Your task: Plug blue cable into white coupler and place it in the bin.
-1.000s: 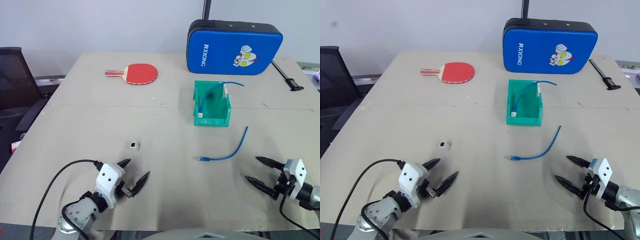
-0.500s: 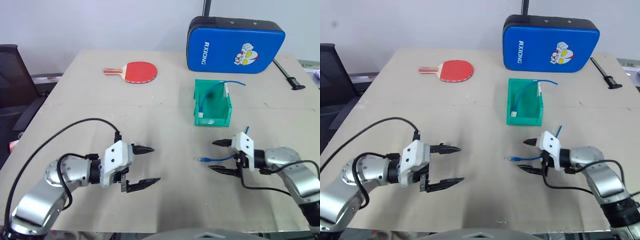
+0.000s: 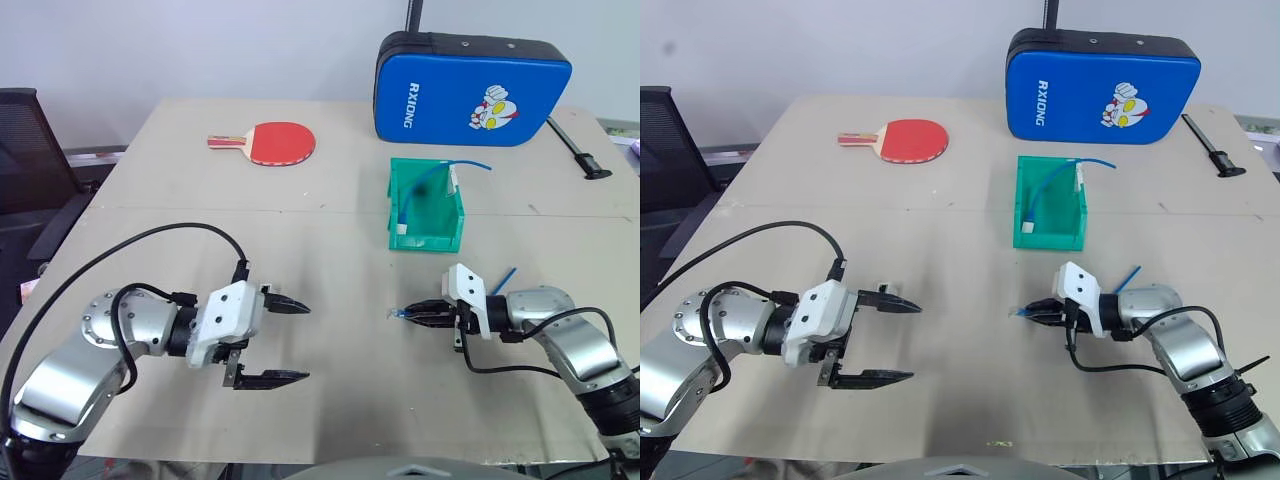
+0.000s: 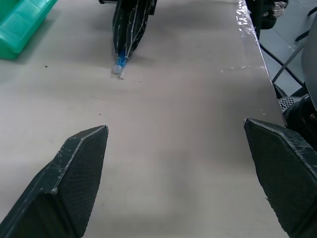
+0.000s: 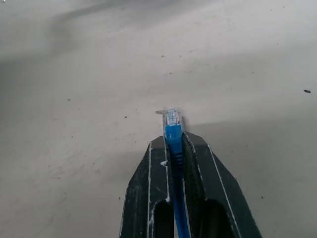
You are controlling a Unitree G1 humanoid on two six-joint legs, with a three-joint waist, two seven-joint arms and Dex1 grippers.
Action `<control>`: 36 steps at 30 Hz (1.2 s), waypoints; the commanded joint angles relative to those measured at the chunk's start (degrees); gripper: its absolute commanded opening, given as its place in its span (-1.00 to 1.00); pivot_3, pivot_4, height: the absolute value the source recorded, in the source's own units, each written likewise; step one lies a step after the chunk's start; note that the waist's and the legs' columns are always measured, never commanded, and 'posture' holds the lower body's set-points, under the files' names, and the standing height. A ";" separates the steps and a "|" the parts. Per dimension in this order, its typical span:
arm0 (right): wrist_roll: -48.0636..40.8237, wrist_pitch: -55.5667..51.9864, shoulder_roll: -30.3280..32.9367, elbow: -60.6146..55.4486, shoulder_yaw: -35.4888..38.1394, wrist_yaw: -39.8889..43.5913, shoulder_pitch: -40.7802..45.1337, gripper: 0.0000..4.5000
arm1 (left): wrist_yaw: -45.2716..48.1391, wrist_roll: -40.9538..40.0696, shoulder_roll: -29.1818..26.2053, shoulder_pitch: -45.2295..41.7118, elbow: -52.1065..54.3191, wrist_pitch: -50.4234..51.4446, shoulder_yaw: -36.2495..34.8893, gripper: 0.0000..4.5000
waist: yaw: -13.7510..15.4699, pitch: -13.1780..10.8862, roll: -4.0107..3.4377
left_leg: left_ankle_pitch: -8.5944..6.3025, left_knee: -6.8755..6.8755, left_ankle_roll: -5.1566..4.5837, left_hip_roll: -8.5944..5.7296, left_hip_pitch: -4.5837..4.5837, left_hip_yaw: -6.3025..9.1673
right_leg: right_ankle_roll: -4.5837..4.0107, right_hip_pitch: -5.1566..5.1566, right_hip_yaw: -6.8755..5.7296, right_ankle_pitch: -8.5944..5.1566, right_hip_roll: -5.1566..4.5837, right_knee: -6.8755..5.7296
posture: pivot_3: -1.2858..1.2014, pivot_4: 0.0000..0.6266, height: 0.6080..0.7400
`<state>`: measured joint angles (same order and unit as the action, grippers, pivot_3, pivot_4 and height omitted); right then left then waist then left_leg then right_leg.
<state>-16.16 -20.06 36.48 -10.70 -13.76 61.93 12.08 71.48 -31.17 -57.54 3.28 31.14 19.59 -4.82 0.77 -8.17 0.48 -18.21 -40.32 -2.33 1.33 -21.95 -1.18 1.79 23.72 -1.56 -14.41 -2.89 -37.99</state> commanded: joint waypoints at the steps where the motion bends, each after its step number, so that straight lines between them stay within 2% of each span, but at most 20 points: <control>1: 0.62 0.39 -2.38 1.37 -1.00 -0.52 4.57 -0.97 | 0.69 0.06 -0.08 -3.30 -2.99 -0.48 -0.53 1.00 | -0.09 -0.01 0.00 | 0.01 0.00 0.01 0.00 0.00 0.00 | 0.04 0.00 0.01 0.02 0.02 -0.01 | 0.03 -0.52 0.11; 7: 5.23 5.01 -8.92 13.94 -3.76 -1.99 14.80 -0.97 | 3.39 1.75 -0.01 -11.83 -11.85 -2.37 0.59 1.00 | -0.11 -0.07 0.05 | 0.02 -0.01 0.03 0.01 0.00 0.01 | 0.13 0.02 -0.02 0.08 0.13 -0.04 | 0.03 -0.52 0.11; 10: 5.14 6.20 -9.01 16.12 -2.41 -1.41 16.39 -0.97 | 4.16 2.34 0.29 -15.03 -13.58 -3.13 1.44 1.00 | 0.10 -0.08 0.07 | 0.09 -0.01 0.16 0.01 -0.05 0.01 | 0.14 0.07 -0.03 0.09 0.13 -0.03 | 0.03 -0.52 0.11; 13: 2.81 3.83 -6.09 12.49 -0.57 1.16 15.07 -0.97 | 5.10 0.70 0.73 -16.09 -12.82 -1.87 1.41 1.00 | 0.02 -0.08 0.07 | 0.12 0.00 0.21 -0.07 -0.40 0.07 | 0.17 0.33 -0.08 0.10 0.02 0.03 | 0.03 -0.52 0.11; 14: 1.63 2.87 -4.19 9.66 0.52 2.00 13.27 -0.76 | 5.63 0.46 0.49 -15.79 -12.08 -1.52 1.59 1.00 | 0.02 -0.08 0.07 | 0.11 -0.01 0.21 -0.09 -0.51 0.07 | 0.18 0.44 -0.09 0.11 -0.02 0.03 | 0.03 -0.52 0.11; 15: -0.22 1.42 -2.71 6.29 2.00 2.30 11.08 -0.66 | 6.06 0.96 0.06 -15.35 -11.56 -1.65 1.92 1.00 | 0.11 -0.08 0.08 | 0.11 -0.02 0.20 -0.10 -0.67 0.07 | 0.19 0.56 -0.12 0.11 -0.06 0.03 | 0.03 -0.52 0.11; 16: -2.37 -0.55 -1.24 2.55 3.24 2.73 8.75 -0.45 | 6.53 1.02 -0.33 -14.96 -11.08 -1.42 2.05 1.00 | 0.16 -0.08 0.08 | 0.11 -0.02 0.19 -0.12 -0.83 0.14 | 0.19 0.66 -0.19 0.12 -0.12 0.02 | 0.03 -0.52 0.11; 19: -6.09 -5.25 2.93 -6.18 4.65 3.55 2.46 -0.45 | 7.76 0.16 -1.42 -14.15 -9.60 -0.08 1.83 1.00 | 0.00 -0.09 0.10 | 0.05 -0.01 0.12 -0.12 -0.90 0.24 | 0.20 0.67 -0.36 0.11 -0.21 0.03 | 0.03 -0.52 0.11; 24: -1.45 -3.30 5.29 -8.80 3.04 -0.26 -4.06 -0.45 | 9.31 -1.22 -3.46 -14.07 -6.41 2.81 2.26 1.00 | -0.29 -0.12 0.13 | -0.01 -0.03 -0.01 -0.02 -0.64 0.07 | 0.19 0.60 -0.34 0.11 -0.13 -0.07 | 0.03 -0.52 0.11; 30: 5.28 1.33 1.77 -2.54 0.36 -5.68 -2.56 -0.45 | 9.95 -0.47 -4.00 -15.24 -5.52 3.25 3.04 1.00 | -0.22 -0.16 0.20 | 0.08 -0.07 0.08 0.00 0.04 0.01 | 0.10 -0.02 -0.20 0.08 0.04 -0.08 | 0.03 -0.52 0.11; 36: 5.72 2.39 0.57 -1.86 -0.54 -4.85 -1.91 -0.45 | 10.20 0.02 -4.07 -15.37 -5.78 3.00 2.72 1.00 | -0.05 -0.16 0.21 | 0.09 -0.07 0.11 0.02 0.03 -0.01 | 0.14 -0.02 -0.14 0.11 0.09 -0.08 | 0.03 -0.52 0.11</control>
<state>-10.64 -18.21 37.42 -12.30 -13.68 57.09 9.62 81.40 -30.98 -60.82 -11.19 24.30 22.93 -1.54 0.72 -8.33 0.69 -18.11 -40.39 -2.21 1.35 -21.92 -1.18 1.93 23.70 -1.71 -14.30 -2.80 -38.07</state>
